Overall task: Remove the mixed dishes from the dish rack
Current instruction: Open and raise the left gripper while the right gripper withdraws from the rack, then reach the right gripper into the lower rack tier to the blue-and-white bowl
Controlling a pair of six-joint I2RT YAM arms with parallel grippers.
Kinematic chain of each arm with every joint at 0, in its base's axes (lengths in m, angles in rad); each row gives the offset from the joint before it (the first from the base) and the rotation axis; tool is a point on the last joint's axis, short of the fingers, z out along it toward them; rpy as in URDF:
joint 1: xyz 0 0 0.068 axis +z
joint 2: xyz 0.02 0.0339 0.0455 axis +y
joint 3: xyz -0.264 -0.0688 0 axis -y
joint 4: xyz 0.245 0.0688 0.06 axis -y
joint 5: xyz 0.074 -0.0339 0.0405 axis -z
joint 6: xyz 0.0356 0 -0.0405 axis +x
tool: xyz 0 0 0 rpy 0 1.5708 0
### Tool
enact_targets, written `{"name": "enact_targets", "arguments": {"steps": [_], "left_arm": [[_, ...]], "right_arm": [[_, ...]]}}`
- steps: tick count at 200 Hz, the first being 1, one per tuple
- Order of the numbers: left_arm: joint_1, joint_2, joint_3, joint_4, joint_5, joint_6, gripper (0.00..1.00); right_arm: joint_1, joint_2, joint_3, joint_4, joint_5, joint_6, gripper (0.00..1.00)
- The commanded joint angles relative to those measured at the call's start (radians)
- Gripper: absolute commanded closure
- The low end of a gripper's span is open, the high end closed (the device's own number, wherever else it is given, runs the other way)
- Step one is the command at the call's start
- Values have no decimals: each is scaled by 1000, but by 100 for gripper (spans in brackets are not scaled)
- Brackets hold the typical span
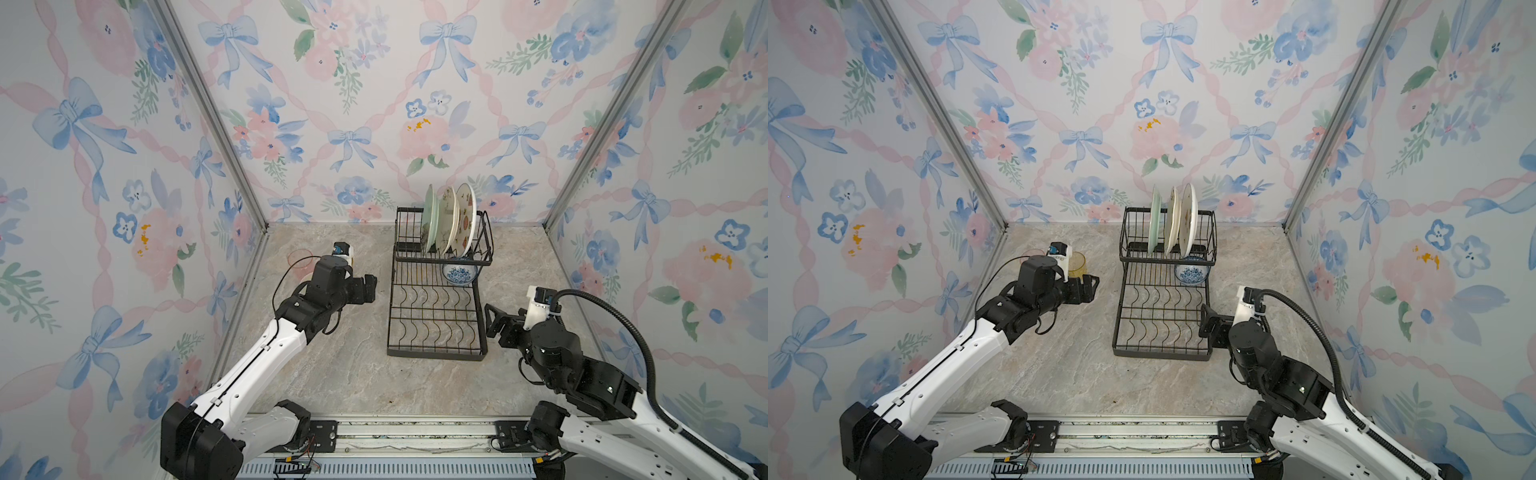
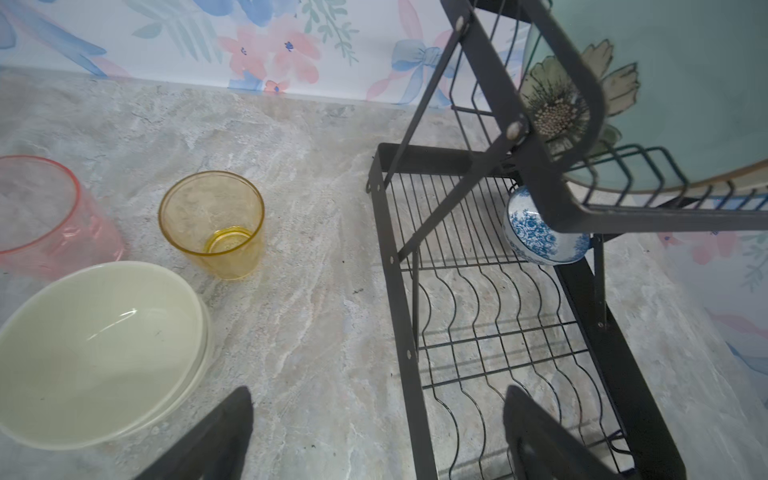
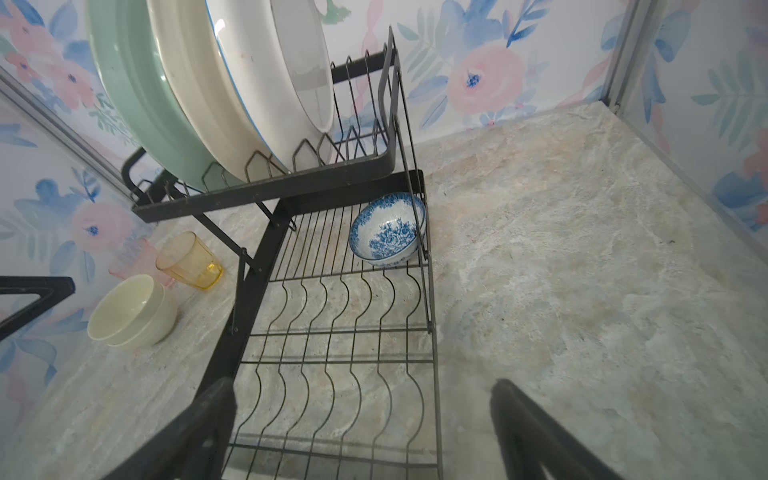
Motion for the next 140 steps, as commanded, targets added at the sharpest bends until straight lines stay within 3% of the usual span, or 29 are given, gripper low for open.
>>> {"name": "enact_targets", "arguments": {"steps": [1, 35, 84, 140], "left_arm": [[-12, -35, -14, 51, -1, -22, 4], [-13, -153, -76, 67, 16, -26, 2], [-12, -291, -158, 91, 29, -21, 2], [-11, -300, -169, 92, 76, -33, 2]], "right_arm": [[-44, 120, 64, -123, -180, -241, 3], [11, 290, 120, -174, -12, -499, 3], [-29, 458, 161, -98, -27, -702, 3], [-78, 556, 243, -98, -278, -919, 1]]}}
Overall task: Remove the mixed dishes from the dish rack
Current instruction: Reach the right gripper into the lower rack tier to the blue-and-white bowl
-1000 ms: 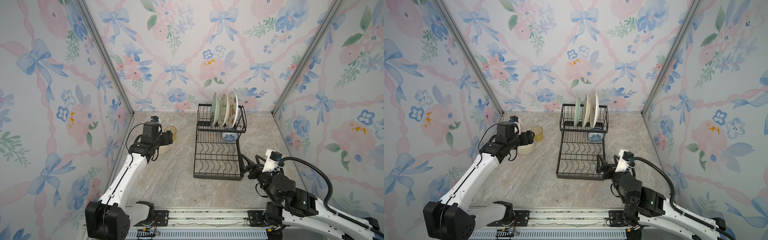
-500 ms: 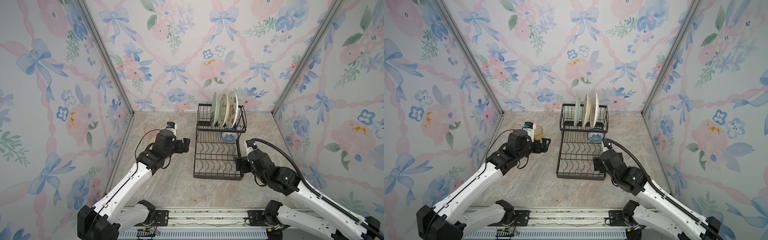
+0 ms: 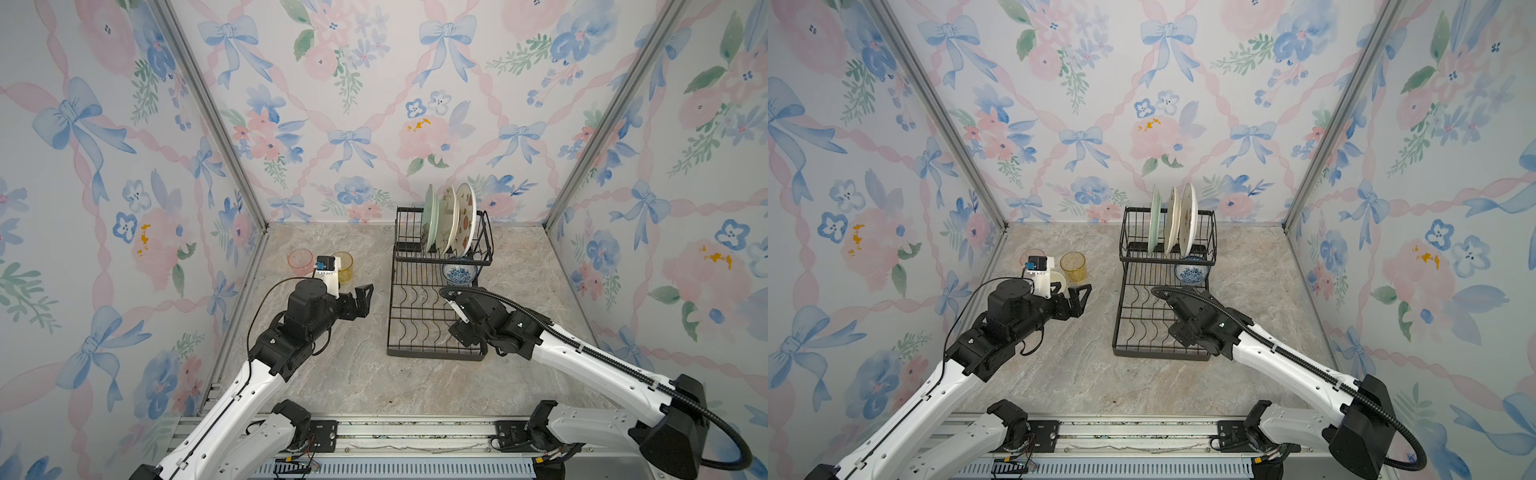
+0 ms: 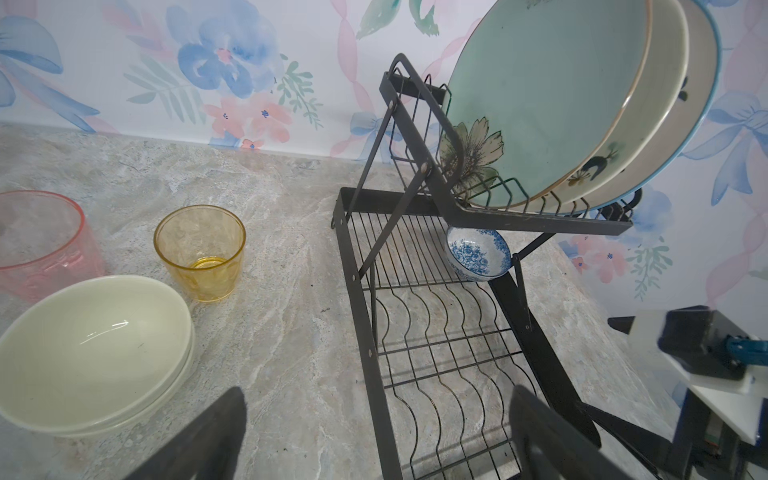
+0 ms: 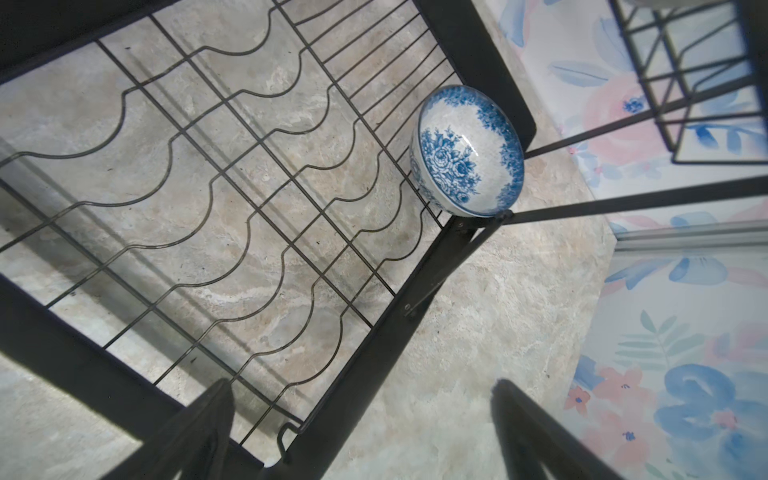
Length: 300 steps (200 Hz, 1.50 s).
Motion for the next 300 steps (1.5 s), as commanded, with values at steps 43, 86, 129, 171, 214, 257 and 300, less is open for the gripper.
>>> {"name": "enact_targets", "arguments": {"steps": [43, 86, 129, 171, 214, 257, 300], "left_arm": [[-3, -26, -25, 17, 24, -11, 2], [-2, -47, -33, 17, -1, -10, 2], [0, -25, -33, 17, 6, -13, 2], [1, -24, -34, 17, -6, -15, 2], [3, -9, -30, 17, -10, -17, 2], [4, 12, -25, 18, 3, -18, 2], [5, 24, -23, 18, 10, -20, 2]], "right_arm": [[-64, 86, 68, 6, -112, -228, 7], [-84, 217, 107, -10, -59, -305, 2], [-105, 356, 159, 34, 35, -358, 3], [-139, 426, 180, 110, 30, -407, 5], [-137, 502, 191, 222, 107, -438, 13], [-136, 557, 189, 327, 191, -512, 22], [-136, 613, 232, 330, 220, -535, 23]]}}
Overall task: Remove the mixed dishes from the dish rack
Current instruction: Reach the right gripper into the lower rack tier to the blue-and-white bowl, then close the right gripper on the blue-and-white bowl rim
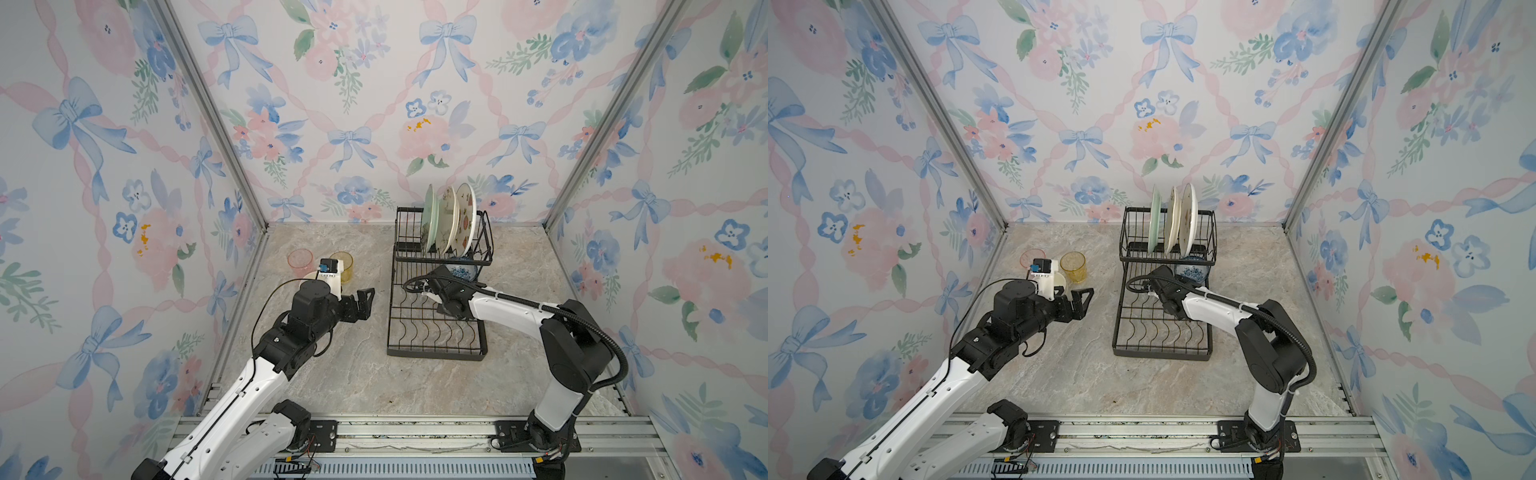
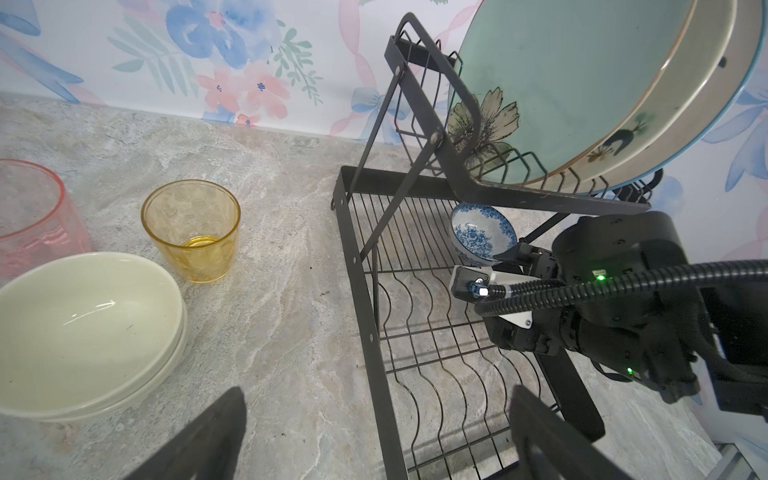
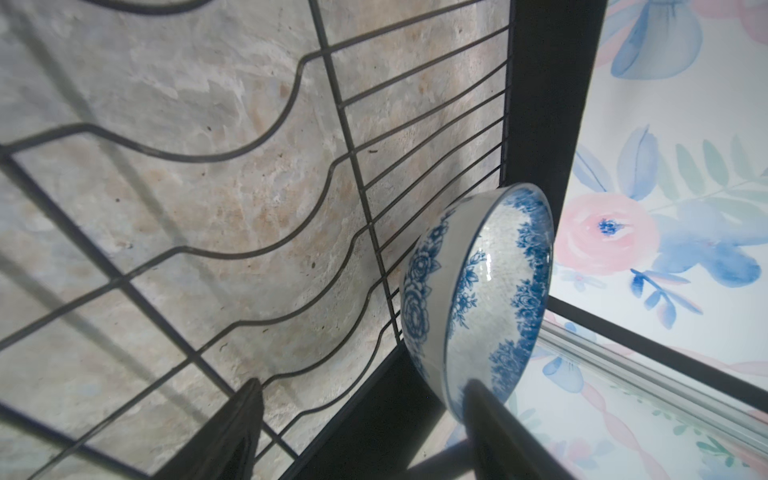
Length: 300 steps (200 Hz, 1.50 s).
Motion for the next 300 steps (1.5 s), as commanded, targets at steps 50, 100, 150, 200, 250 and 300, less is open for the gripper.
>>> {"name": "enact_targets", "arguments": {"steps": [50, 100, 150, 200, 250, 300], "left_arm": [[4, 15, 8, 17, 3, -8, 2], [4, 32, 12, 17, 8, -6, 2], [4, 56, 24, 17, 8, -7, 2], [4, 73, 26, 17, 6, -8, 2], [4, 88, 30, 18, 8, -10, 2], [4, 78, 26, 17, 3, -12, 2]], "right_arm": [[-3, 62, 42, 110, 107, -88, 25], [-26, 107, 74, 102, 111, -109, 25], [-52, 139, 96, 111, 126, -133, 28], [-70, 161, 105, 135, 128, -152, 29], [-64, 168, 94, 140, 119, -148, 44], [-59, 168, 97, 135, 135, -153, 54]]}}
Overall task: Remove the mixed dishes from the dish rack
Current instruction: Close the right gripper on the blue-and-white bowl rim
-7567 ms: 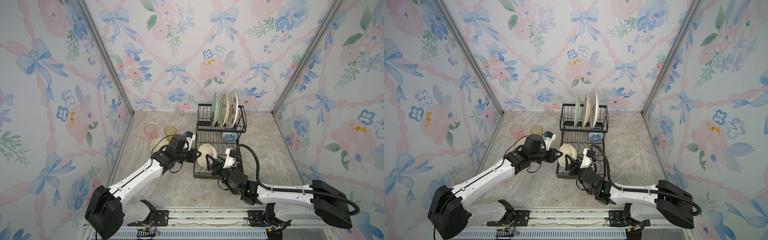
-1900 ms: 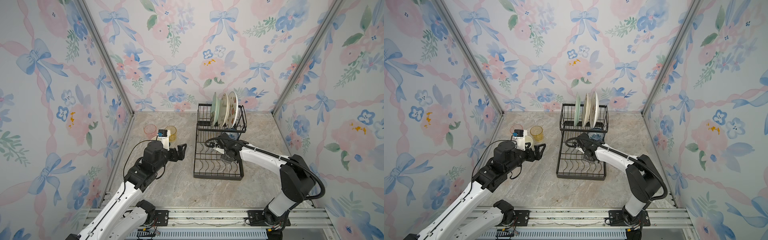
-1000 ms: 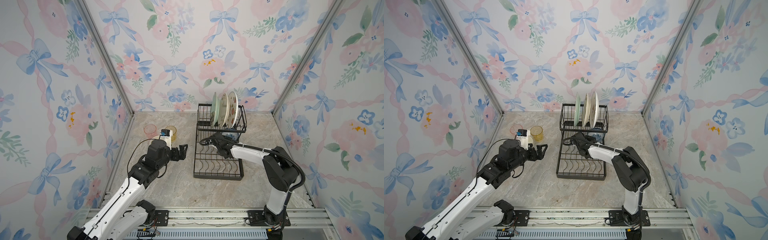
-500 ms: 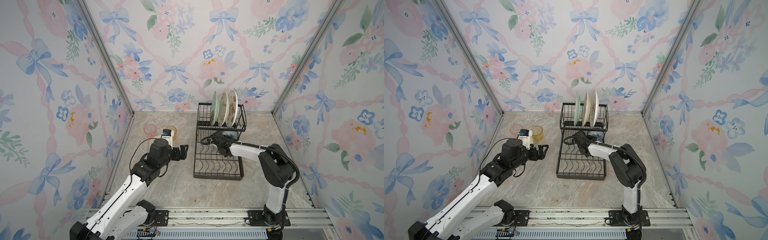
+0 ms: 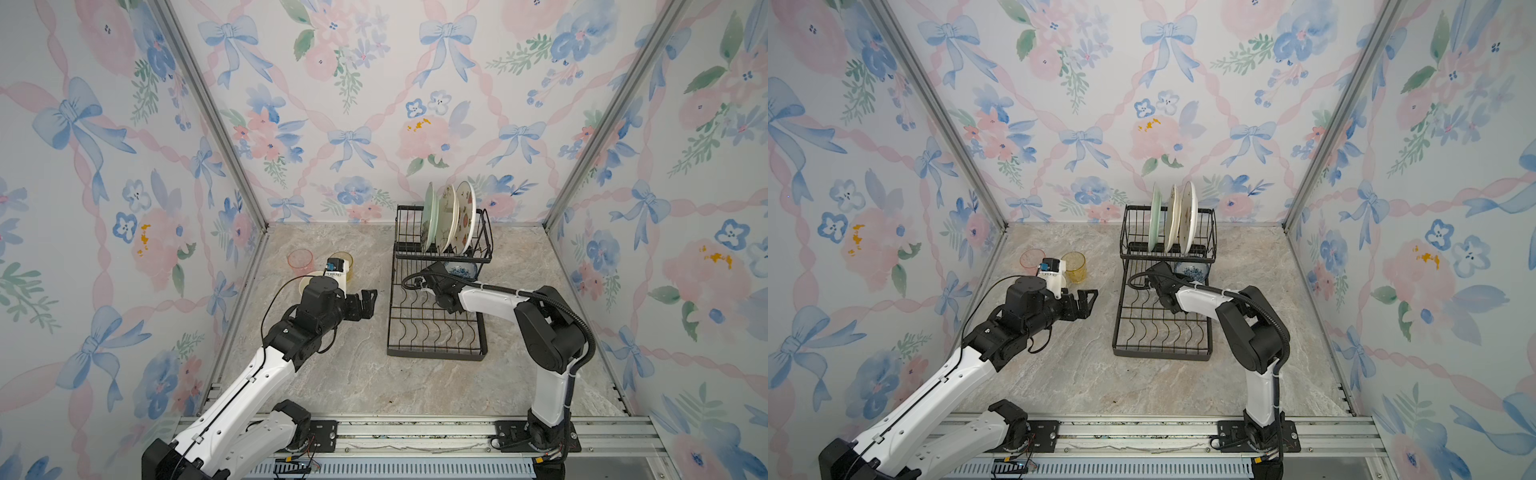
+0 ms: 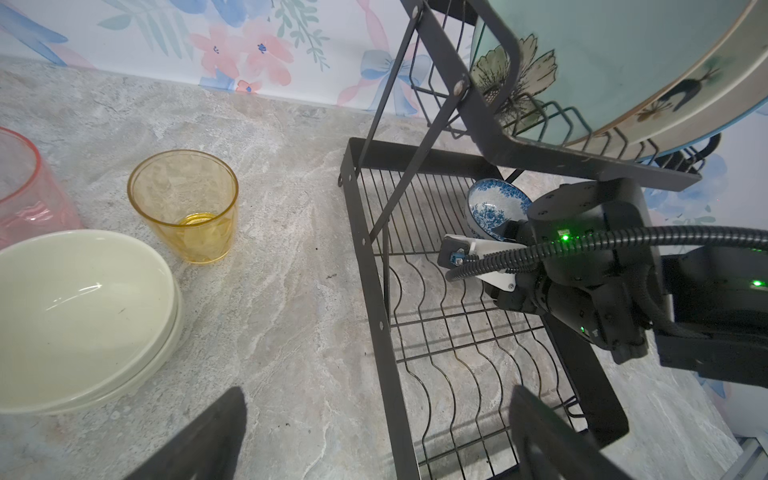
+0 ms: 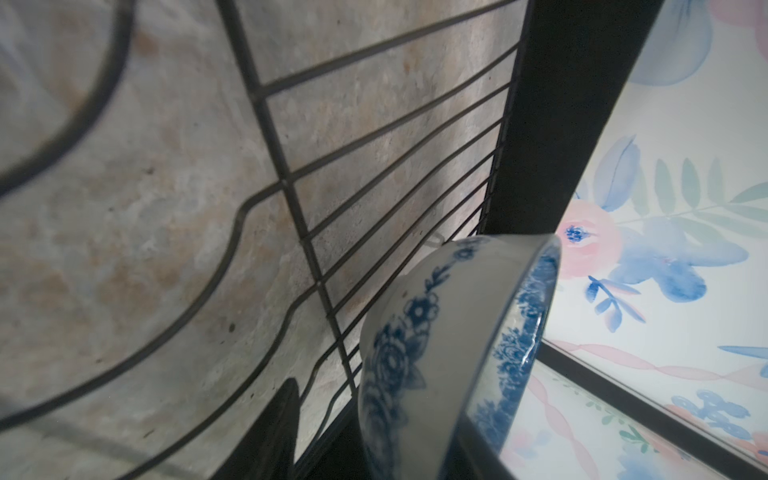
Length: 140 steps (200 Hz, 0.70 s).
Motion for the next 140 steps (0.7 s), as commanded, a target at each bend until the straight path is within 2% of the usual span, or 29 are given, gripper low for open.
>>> {"name": "enact_targets", "arguments": {"steps": [1, 58, 80, 140], "left_arm": [[3, -7, 19, 17, 3, -11, 2], [4, -13, 14, 17, -2, -13, 2], [4, -13, 13, 17, 0, -14, 2], [4, -14, 11, 18, -4, -17, 2]], "right_arm": [[-7, 13, 30, 15, 25, -6, 55], [2, 10, 47, -26, 44, 21, 65], [7, 18, 44, -23, 62, 23, 80], [36, 2, 37, -23, 100, 57, 82]]}}
